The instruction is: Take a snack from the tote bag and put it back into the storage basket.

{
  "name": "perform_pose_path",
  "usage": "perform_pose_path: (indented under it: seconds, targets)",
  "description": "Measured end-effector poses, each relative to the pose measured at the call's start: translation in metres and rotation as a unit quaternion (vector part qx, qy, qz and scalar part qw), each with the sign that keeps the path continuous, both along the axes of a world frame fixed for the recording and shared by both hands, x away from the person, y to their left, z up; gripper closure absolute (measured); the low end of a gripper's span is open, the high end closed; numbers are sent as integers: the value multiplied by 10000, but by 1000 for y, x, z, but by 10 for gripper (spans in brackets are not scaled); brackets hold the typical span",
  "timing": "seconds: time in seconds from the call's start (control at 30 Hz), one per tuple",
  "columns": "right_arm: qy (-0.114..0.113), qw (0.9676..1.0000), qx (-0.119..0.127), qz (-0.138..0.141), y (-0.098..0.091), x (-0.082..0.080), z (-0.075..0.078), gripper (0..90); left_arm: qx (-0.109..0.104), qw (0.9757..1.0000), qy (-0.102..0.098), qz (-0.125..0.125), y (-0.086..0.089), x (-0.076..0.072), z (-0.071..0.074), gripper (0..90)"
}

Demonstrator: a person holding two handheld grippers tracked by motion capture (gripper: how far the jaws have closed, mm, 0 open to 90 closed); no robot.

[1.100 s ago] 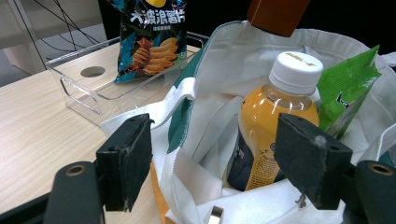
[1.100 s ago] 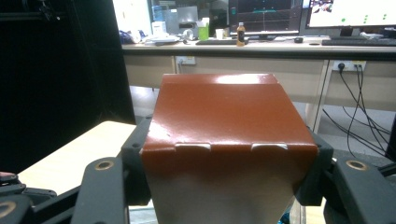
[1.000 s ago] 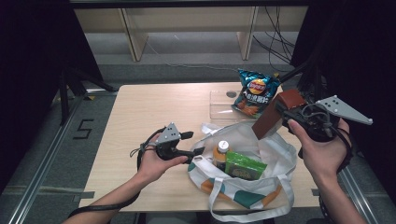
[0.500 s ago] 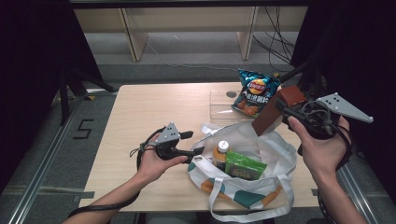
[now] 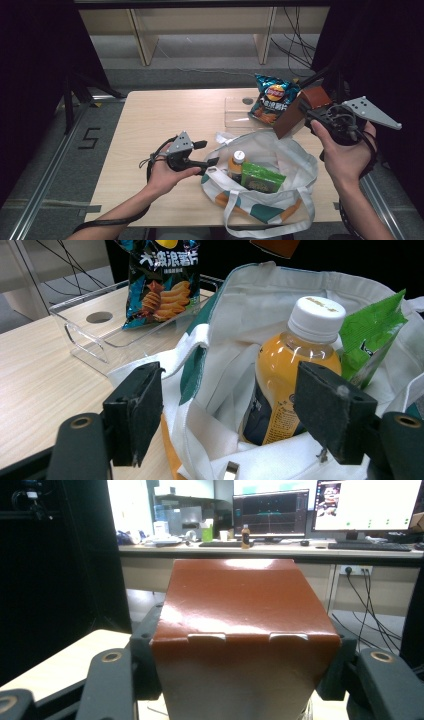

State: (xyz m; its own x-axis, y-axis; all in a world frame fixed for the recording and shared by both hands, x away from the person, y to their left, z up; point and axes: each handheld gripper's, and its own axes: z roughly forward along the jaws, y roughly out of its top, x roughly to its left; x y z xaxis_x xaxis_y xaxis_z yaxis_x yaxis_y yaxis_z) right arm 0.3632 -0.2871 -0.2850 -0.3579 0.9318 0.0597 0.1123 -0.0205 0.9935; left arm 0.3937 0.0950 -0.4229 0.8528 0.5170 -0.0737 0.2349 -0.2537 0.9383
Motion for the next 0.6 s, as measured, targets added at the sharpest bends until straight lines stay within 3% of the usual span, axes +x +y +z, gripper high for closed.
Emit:
perform_pose_path:
  seconds: [0.07, 0.2, 0.6]
  targets:
    - [-104, 9999, -7, -35, -1, 3, -1, 393, -13, 10000, 3, -17, 0, 0, 0, 272]
    - [-83, 9999, 78, -71, -1, 5, -1, 393, 19, 10000, -1, 11, 0, -1, 1, 272]
    - [-125, 9998, 36, -165, -4, 14, 1, 393, 15, 10000, -24, -8, 0, -1, 1, 271]
